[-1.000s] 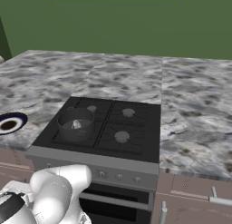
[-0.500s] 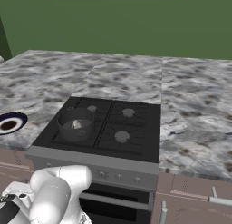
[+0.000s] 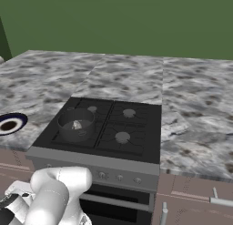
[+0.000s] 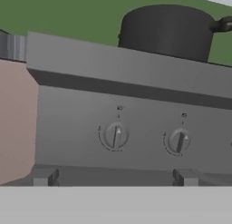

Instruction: Retrieve the frozen meat and place it in the pot on a burner. Then turn the burner on.

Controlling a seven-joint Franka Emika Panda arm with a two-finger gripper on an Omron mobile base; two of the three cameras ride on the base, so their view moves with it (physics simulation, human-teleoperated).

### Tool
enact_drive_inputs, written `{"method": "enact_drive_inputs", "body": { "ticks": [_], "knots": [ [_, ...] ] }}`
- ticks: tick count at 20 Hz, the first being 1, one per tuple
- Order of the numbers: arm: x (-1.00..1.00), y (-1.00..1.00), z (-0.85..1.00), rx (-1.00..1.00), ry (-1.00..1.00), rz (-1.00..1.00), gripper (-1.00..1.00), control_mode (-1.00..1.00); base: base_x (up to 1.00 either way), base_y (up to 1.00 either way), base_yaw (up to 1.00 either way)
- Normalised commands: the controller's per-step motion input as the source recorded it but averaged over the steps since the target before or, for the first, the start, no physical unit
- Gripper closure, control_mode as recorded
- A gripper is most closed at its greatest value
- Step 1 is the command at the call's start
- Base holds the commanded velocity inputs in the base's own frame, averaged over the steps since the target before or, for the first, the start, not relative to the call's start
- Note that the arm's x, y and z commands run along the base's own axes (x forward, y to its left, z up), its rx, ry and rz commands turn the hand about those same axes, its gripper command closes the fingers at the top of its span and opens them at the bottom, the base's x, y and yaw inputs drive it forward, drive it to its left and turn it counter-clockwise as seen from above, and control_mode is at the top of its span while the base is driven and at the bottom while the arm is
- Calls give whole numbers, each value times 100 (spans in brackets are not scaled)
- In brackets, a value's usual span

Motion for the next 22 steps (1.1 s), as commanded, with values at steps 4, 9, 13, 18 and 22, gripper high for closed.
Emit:
{"method": "enact_drive_inputs", "body": {
  "ticks": [4,9,13,18,22],
  "knots": [
    [11,-6,0,8,0,0,-100,-100,0,0,0],
    [9,-2,0,2,0,0,-100,-100,0,0,0],
    [15,-9,0,3,0,1,-100,-100,0,0,0],
    [18,-14,0,6,0,1,-100,-100,0,0,0],
    [7,-5,0,4,0,0,-100,-100,0,0,0]
  ]
}}
